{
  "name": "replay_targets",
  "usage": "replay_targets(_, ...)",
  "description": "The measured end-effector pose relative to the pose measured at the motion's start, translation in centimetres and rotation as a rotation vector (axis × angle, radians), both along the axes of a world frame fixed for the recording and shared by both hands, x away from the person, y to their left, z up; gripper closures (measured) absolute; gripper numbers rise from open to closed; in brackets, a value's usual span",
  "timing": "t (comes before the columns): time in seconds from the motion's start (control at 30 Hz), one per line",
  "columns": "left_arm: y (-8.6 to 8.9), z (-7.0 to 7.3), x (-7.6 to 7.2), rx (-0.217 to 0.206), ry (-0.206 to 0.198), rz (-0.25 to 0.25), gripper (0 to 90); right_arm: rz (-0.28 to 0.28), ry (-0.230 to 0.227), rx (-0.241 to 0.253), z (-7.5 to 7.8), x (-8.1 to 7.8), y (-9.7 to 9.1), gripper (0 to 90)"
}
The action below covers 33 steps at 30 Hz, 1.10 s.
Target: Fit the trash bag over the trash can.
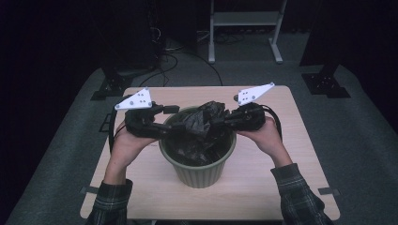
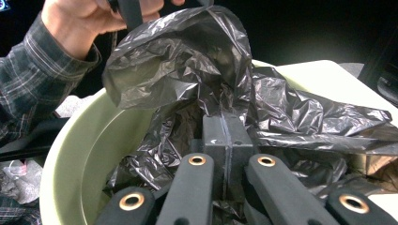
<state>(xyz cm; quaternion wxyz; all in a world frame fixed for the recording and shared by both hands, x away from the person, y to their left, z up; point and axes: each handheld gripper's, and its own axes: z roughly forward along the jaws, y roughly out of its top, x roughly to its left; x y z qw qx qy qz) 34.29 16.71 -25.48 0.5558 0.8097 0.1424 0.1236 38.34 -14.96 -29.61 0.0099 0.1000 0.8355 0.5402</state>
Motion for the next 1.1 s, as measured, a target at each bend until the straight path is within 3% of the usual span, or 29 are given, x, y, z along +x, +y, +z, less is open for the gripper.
replay_targets(0.2,-2.6,1.3,1.4,0.003,0.019,-0.046,36.5,0.008,0.0,-0.008,0.0,0.0,0.5,90.0)
replay_targets(0.5,-5.2,1.2,2.6,0.047,0.048,-0.058,36.0,0.012,0.002,-0.008,0.0,0.0,0.7,90.0)
replay_targets(0.57,-5.5,0.7,3.1,0.072,0.06,-0.051,41.1,0.016,0.003,-0.007,0.1,0.0,0.6,90.0)
replay_targets(0.7,-5.5,0.3,3.6,0.105,0.082,-0.05,62.9,0.021,0.0,-0.006,0.1,-0.1,0.6,90.0)
replay_targets(0.77,-5.3,-0.1,3.7,0.146,0.079,-0.047,76.1,0.024,0.001,-0.005,0.2,-0.2,0.5,90.0)
replay_targets(0.83,-4.8,-0.2,3.8,0.147,0.075,-0.027,87.5,0.026,-0.001,-0.008,0.2,-0.2,0.5,90.0)
replay_targets(0.9,-4.5,-0.2,3.8,0.143,0.07,-0.005,89.4,0.027,-0.004,-0.012,0.2,-0.3,0.3,90.0)
replay_targets(1.03,-1.6,-0.2,4.2,0.095,0.078,0.082,88.9,0.018,-0.004,-0.009,0.3,-0.4,-0.3,90.0)
replay_targets(1.1,-1.0,-0.2,4.3,0.086,0.081,0.098,88.9,0.013,-0.006,-0.014,0.3,-0.5,-0.7,90.0)
